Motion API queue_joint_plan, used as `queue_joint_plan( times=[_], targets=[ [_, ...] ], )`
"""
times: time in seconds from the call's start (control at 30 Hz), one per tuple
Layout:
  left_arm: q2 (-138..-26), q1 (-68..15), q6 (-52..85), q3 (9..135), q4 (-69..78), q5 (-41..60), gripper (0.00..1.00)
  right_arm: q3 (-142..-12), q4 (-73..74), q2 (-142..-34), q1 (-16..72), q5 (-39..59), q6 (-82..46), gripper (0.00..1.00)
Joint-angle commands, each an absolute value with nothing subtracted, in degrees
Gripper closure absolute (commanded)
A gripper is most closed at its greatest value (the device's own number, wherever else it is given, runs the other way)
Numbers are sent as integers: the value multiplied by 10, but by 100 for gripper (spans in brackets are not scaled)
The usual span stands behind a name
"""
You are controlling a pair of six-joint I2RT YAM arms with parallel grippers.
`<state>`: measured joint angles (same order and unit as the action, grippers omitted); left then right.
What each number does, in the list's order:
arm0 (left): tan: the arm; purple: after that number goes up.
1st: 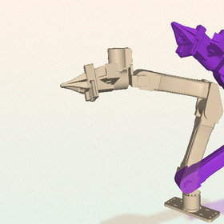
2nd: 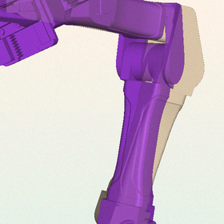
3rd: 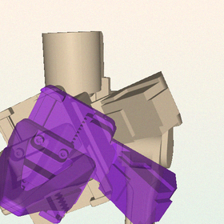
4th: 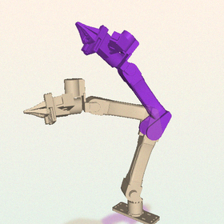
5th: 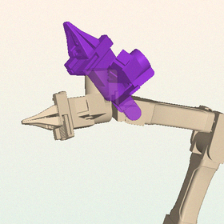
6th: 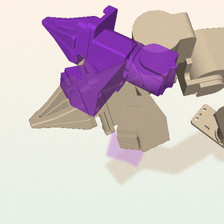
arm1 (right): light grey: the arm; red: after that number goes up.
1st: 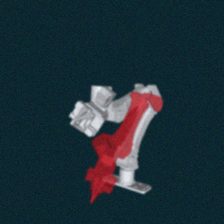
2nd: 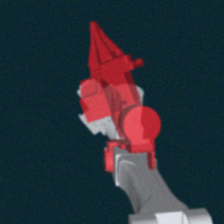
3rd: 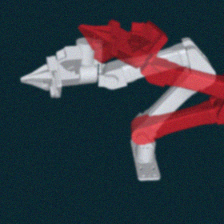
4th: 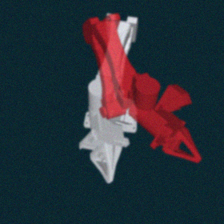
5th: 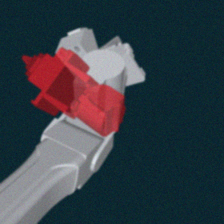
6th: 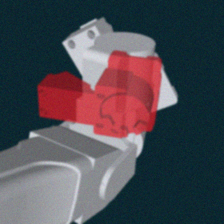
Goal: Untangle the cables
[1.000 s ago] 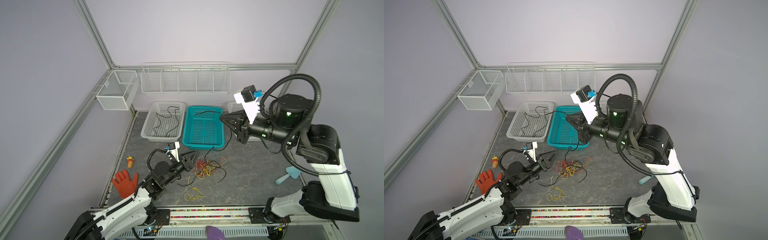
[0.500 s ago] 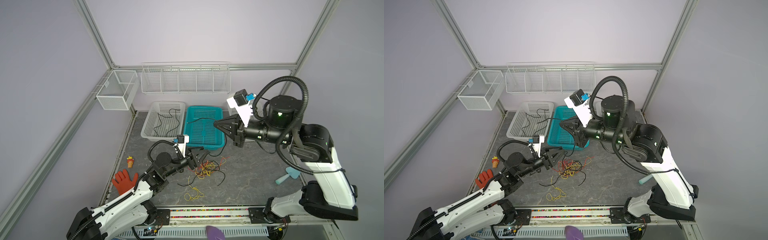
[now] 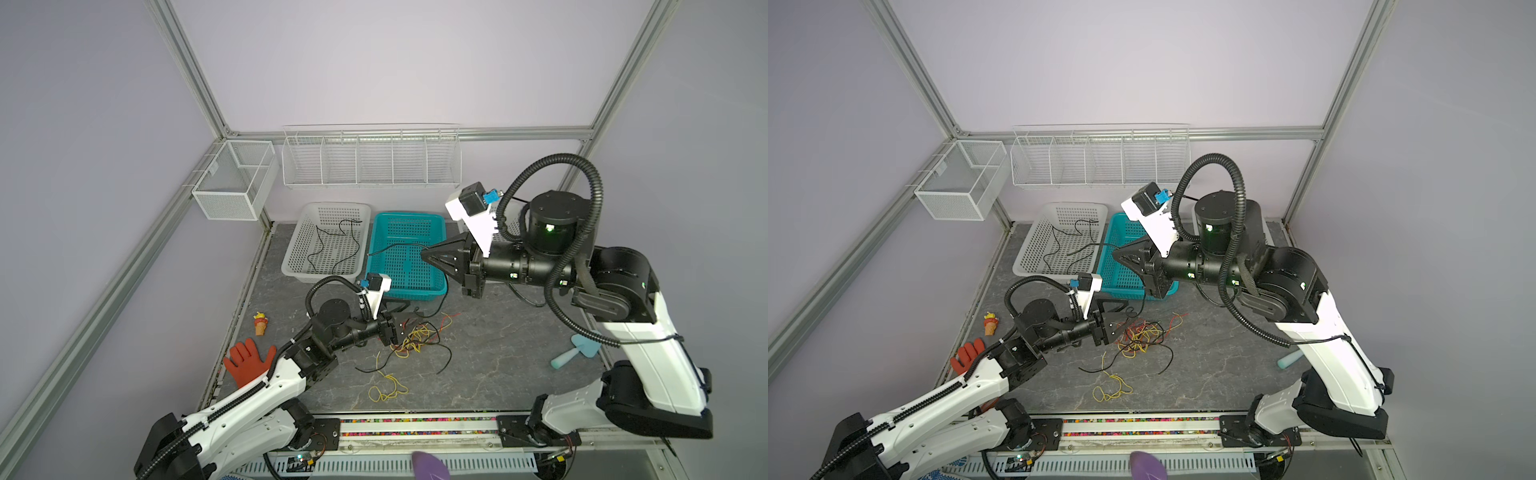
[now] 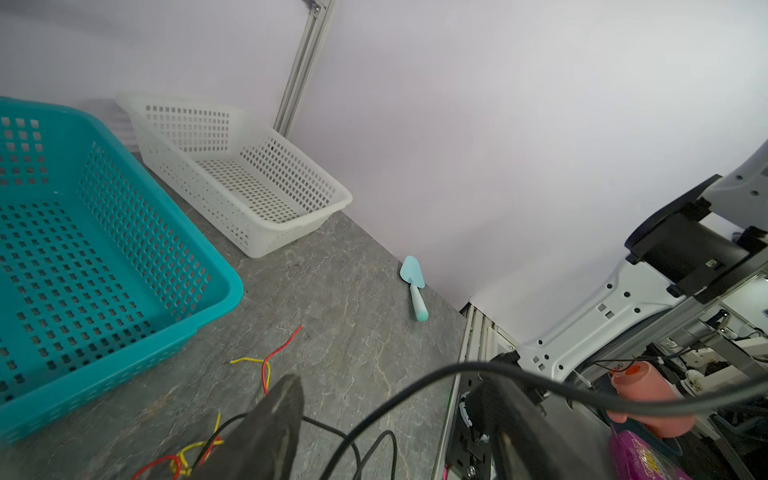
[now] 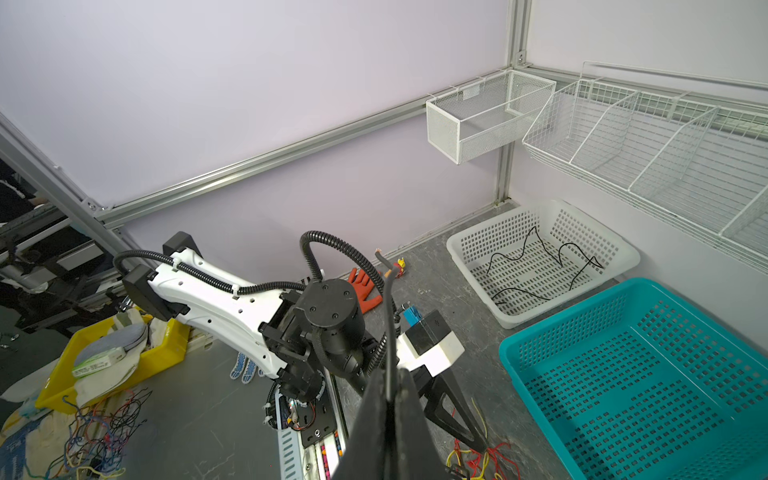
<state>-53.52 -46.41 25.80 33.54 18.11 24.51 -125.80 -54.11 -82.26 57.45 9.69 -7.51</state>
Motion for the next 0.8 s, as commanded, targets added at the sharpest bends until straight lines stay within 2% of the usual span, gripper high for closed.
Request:
queue_joint_plan(
  times=[0.0,0.23,0.33,0.5,0.6,0.67,0.77],
  targets=[
    [-540,-467,232,358,191,232,30,-1245,-513,-822,572,127,-87,93],
    [-564,-467,232,366,200,240,37,-1217,-494,-803,571,132,-91,93],
    [-560,-467,234,367,204,235,45,-1196,-486,-793,572,130,-95,93],
    [-547,-467,242,362,214,217,66,-1133,-453,-763,570,118,-102,93],
    [-544,-467,248,361,217,219,71,-1101,-440,-746,567,112,-107,93],
    [-543,-467,258,356,228,220,71,-1078,-427,-734,565,112,-113,93],
    [-548,-467,284,349,263,235,62,-1059,-415,-725,559,115,-119,93]
  ],
)
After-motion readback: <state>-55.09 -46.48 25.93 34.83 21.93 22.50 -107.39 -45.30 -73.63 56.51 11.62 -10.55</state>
